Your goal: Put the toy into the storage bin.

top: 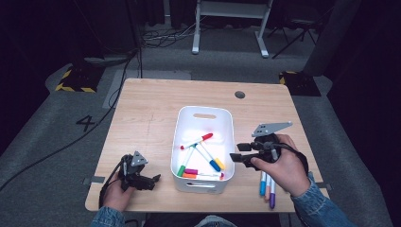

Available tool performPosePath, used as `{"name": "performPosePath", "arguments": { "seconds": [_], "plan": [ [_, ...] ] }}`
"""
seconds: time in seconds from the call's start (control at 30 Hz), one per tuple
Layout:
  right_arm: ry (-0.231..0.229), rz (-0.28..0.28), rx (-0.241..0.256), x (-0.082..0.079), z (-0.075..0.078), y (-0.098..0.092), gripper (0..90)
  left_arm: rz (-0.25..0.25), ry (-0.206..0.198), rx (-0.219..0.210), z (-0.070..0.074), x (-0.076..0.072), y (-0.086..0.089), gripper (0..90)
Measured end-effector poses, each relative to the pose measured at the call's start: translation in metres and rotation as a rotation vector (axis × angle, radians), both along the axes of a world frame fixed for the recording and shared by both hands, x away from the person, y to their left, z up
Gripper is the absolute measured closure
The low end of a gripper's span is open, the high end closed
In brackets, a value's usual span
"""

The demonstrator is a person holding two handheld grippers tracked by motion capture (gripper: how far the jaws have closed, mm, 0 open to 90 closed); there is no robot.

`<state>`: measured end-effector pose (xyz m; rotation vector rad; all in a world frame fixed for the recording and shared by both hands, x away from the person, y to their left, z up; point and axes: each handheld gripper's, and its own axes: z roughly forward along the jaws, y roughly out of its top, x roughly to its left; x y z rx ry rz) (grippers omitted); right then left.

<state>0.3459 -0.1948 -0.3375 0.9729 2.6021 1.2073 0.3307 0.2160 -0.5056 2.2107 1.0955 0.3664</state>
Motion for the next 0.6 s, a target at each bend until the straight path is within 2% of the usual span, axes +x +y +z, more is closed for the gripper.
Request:
{"name": "performPosePath", "arguments": {
  "seconds": [0.23, 0.33, 0.47, 0.6],
  "plan": [
    [0.006, -0.058, -0.007, 0.001, -0.001, -0.028, 50.6, 0.0, 0.0, 0.0, 0.0, 0.0, 0.0, 0.0],
    [0.013, -0.071, -0.007, 0.0, -0.002, -0.034, 50.6, 0.0, 0.0, 0.0, 0.0, 0.0, 0.0, 0.0],
    [0.031, -0.104, -0.007, 0.0, -0.007, -0.048, 50.7, 0.0, 0.0, 0.0, 0.0, 0.0, 0.0, 0.0],
    [0.048, -0.136, -0.03, 0.0, -0.016, -0.06, 50.9, 0.0, 0.0, 0.0, 0.0, 0.0, 0.0, 0.0]
  ]
}}
